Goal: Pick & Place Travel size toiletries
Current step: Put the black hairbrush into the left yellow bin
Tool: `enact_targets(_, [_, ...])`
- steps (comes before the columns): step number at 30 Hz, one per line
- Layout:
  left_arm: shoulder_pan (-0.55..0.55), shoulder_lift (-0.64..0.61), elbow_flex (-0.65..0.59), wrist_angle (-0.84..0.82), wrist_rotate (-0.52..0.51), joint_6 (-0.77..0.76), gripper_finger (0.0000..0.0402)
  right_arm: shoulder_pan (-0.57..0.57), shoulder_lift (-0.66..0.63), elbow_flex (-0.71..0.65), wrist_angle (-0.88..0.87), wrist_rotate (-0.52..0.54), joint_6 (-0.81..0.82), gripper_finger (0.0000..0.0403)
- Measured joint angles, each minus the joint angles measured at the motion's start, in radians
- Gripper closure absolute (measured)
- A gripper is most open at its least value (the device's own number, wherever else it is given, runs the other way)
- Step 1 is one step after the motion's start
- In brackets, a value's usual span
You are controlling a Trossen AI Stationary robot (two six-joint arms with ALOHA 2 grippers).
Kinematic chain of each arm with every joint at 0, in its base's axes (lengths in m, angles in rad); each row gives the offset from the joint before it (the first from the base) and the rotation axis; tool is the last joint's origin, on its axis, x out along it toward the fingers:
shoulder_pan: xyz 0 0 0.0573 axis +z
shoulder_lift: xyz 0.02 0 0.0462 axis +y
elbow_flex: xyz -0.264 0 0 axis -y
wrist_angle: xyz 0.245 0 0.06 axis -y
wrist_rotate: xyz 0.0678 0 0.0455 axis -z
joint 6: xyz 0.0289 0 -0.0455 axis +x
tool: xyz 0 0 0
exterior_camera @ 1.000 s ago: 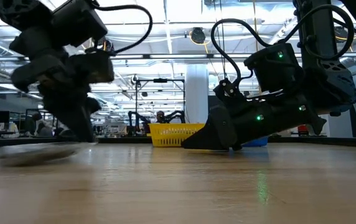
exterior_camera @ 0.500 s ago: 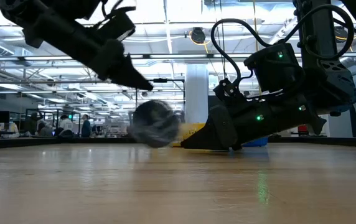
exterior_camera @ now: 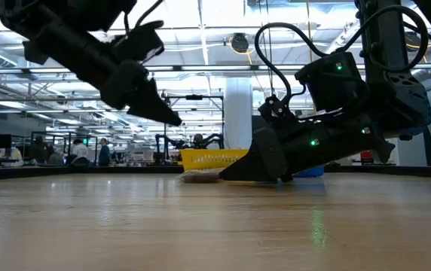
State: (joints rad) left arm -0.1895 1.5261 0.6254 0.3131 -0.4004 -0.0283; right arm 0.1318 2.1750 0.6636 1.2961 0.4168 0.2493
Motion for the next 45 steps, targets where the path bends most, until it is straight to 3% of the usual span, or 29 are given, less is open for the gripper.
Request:
enact_targets(5, [0.020,0.095,-0.001,0.080,0.019,0.044,0.0374,0.000,0.000,0.000,0.001,0.000,0.000,0.0248])
enact_targets(11, [0.063,0.261,0.012,0.270,0.048,0.160,0.0254,0.000,0.000,0.000,0.000,0.000,0.000,0.0248])
enact_targets(15, [0.081,0.322,0.068,0.290,0.063,0.195,0.0170,0.000,0.000,0.000,0.000,0.000,-0.003,0.0248])
enact_targets(20, [0.087,0.398,0.133,0.270,0.129,0.284,0.0125,0.000,0.000,0.000,0.000,0.000,-0.003,0.0248])
enact_targets(24, [0.085,0.433,0.191,0.191,0.088,0.316,0.0145,0.000,0.000,0.000,-0.001,0.000,-0.003,0.0248])
enact_targets(35, [0.078,0.431,0.222,0.039,-0.013,0.332,0.0274,-0.002,0.000,0.000,-0.006,0.007,-0.002,0.0248])
enact_targets(39, [0.077,0.431,0.222,0.028,-0.034,0.313,0.0293,-0.002,0.000,0.000,-0.006,0.008,-0.002,0.0248])
enact_targets(45, [0.078,0.431,0.220,0.024,-0.167,0.307,0.0308,0.000,0.000,-0.001,-0.005,-0.004,-0.005,0.0248])
